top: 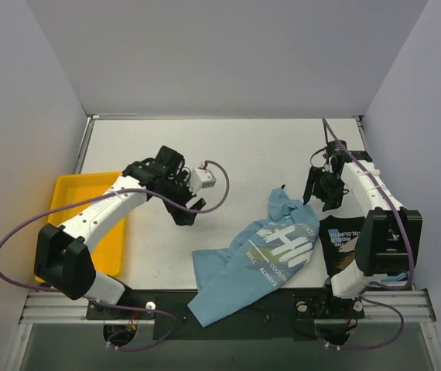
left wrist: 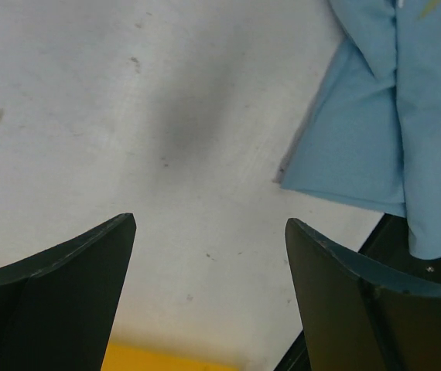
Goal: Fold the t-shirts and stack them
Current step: Flatten out the tshirt
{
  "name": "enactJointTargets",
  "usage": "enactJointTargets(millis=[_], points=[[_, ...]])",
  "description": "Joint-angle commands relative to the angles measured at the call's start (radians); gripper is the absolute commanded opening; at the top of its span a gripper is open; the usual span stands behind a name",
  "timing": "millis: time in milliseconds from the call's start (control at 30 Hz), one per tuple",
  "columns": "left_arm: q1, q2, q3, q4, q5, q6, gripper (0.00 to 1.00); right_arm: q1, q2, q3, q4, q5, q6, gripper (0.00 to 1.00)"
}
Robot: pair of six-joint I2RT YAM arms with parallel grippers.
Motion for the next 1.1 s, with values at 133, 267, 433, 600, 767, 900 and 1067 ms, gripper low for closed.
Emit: enactJointTargets(millis=[133,267,433,600,767,900,1067], points=[[-0.179,0.061,-0.123,0.077,-0.040,0.002,0.75,0.299,-0.050,0.150,-0.042,0.281,-0.052,0.55],[-0.215,0.182,-0.085,0.082,-0.015,-0.010,0.74,0.351,0.081,0.206,-0.044,0.225,-0.031,0.56],[-0.291,0.259,-0.106,0.088,-0.017,0.011,0.80,0.389,0.214,0.228,-0.045,0.198,-0.014,0.60],[-0.352,0.295,-0.155,0.091,-0.012,0.036,0.81,0.385,0.356,0.324,-0.047,0.252,-0.017,0.61],[-0.392,0.360,-0.189,0.116,-0.078,0.039,0.52,0.383,0.444,0.365,-0.067,0.235,-0.043,0.36],[-0.384,0.392,-0.196,0.131,-0.103,0.042,0.00,0.366,0.435,0.381,-0.085,0.225,-0.060,0.00],[-0.291,0.346,-0.114,0.111,-0.195,0.014,0.00,0.293,0.335,0.495,-0.094,0.073,-0.060,0.00]])
